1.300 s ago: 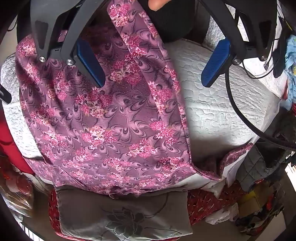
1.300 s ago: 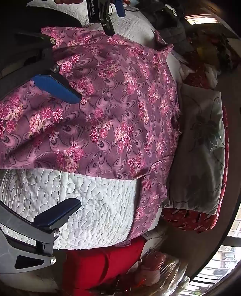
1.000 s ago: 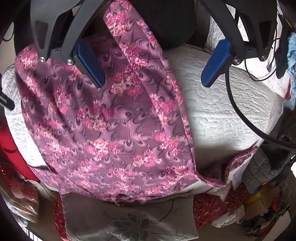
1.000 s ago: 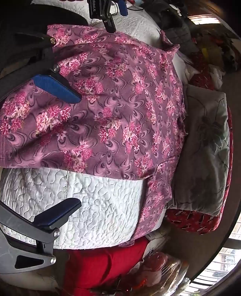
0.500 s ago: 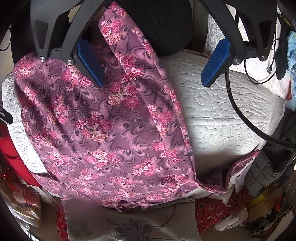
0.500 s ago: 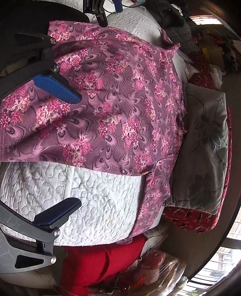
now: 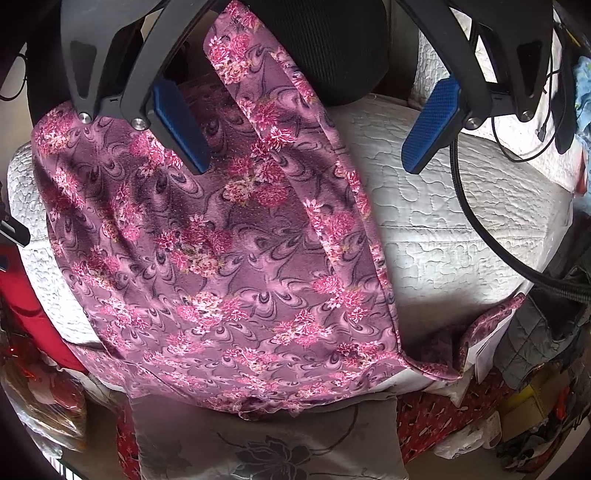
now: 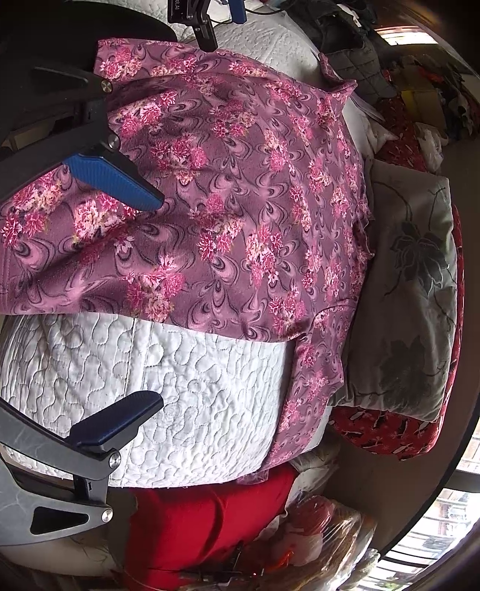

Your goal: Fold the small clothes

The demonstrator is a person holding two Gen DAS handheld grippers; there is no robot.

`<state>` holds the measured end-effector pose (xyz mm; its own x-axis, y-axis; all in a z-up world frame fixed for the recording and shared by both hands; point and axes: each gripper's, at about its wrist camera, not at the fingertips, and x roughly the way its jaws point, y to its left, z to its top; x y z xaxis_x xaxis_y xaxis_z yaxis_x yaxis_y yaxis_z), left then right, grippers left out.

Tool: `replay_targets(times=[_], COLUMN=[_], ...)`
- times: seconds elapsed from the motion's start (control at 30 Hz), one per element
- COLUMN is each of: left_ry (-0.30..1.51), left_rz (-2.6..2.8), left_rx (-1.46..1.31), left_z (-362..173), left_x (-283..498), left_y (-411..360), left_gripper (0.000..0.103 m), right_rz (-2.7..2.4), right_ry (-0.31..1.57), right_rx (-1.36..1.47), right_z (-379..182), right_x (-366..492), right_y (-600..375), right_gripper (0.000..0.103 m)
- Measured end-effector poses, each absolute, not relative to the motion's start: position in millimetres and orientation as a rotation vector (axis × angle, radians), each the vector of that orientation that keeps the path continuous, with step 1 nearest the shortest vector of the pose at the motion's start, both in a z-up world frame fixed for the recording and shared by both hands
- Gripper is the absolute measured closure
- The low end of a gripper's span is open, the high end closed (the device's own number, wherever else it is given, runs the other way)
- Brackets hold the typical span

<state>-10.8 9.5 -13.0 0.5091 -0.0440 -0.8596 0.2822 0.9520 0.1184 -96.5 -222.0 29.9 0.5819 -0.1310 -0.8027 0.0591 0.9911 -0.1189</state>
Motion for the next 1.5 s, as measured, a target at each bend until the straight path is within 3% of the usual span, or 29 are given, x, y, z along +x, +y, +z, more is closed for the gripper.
replay_targets(times=[1.5], left_ry=[1.054], left_rz=[-0.218], left_rx=[0.205], left_z=[-17], left_x=[-7], left_y=[8], left_gripper=[0.0], right_rz=[-0.093], right_ry=[0.981], right_rx=[-0.036], right_z=[22], right_x=[-99], right_y=[-230], right_gripper=[0.012])
